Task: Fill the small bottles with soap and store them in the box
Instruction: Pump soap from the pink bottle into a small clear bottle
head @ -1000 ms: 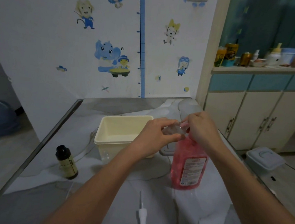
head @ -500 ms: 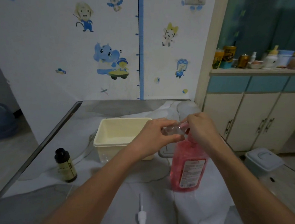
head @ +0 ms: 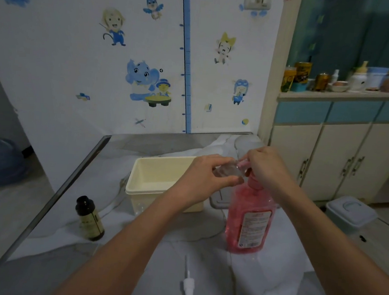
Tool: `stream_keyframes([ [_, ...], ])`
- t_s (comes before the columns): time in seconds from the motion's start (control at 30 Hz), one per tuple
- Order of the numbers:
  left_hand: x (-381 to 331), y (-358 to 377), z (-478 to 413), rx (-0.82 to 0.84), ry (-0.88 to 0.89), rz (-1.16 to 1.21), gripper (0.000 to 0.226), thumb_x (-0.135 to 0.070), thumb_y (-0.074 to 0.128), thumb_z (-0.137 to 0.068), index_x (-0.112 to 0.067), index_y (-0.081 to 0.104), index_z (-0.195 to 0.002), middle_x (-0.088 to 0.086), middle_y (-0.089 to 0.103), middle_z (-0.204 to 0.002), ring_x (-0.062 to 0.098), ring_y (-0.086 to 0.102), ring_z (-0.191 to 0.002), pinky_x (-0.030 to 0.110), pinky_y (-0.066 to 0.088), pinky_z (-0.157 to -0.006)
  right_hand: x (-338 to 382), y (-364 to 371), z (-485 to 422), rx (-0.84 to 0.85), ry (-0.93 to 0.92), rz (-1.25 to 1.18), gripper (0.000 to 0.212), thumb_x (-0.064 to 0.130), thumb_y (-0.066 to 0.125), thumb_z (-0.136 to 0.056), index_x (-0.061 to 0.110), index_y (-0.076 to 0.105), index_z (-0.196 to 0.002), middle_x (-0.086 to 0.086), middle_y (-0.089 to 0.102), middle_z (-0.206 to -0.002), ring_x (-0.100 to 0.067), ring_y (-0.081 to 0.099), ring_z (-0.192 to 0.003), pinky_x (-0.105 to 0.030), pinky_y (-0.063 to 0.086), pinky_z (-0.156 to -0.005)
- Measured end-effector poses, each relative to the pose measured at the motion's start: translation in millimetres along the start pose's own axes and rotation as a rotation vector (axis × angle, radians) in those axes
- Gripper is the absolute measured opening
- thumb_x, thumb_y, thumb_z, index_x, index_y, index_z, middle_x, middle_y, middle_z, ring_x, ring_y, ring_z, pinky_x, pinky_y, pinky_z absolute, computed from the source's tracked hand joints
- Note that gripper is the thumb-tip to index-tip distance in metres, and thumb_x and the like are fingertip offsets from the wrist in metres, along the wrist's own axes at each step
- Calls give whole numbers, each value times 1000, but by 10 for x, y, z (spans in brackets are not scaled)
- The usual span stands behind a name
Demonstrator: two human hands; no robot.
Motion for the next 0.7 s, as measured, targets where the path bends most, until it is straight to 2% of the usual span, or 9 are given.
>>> stream_keyframes([
  [0.1,57,34,12,1,-18,3,47,-37,79,-74,-22,68,-117,-15,66,-96,-7,60,-89,3,40,-74,-79,37,-3,-19,6,12,28,17,42,-88,9,66,-76,-5,63,-67,-15,55,-55,-23,43,-51],
  [0.23,77,71,45,2,-23,-3,43,-38,79,-75,-25,69,-115,-19,65,-92,-8,59,-85,3,39,-72,-122,45,15,-34,-6,31,35,18,41,-86,-1,69,-90,-20,69,-88,-20,55,-62,-25,42,-53],
  [0.33,58,61,49,7,-25,8,39,-35,79,-75,-25,71,-112,-22,64,-88,-11,58,-82,3,38,-69,-108,43,40,-18,2,1,33,18,40,-86,1,69,-86,-19,68,-84,-15,53,-53,-24,41,-49],
  [0.57,-33,-20,-19,14,2,-30,42,-36,80,-74,-22,71,-113,-19,63,-85,-9,55,-75,5,38,-67,0,12,-2,-7,18,-22,29,15,43,-90,0,68,-91,-9,68,-76,-10,55,-49,-17,40,-39],
  [0.63,-11,-11,-12,13,2,-24,44,-36,80,-74,-21,70,-114,-20,63,-86,-11,56,-75,4,38,-67,5,20,22,-4,14,-9,29,14,43,-90,2,68,-89,-10,70,-86,-12,57,-53,-20,42,-43],
  [0.7,30,18,1,9,-5,-6,42,-36,79,-74,-23,70,-113,-21,64,-87,-7,58,-78,6,41,-68,3,24,33,-29,-44,89,23,6,46,-87,3,69,-87,-11,71,-92,-19,63,-69,-25,47,-55],
])
Point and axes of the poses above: each hand's wrist, its own z-axis away from the middle knuckle, its own y-axis out of the palm, x = y × z, the point moved 6 cm from there along -z, towards the middle knuckle
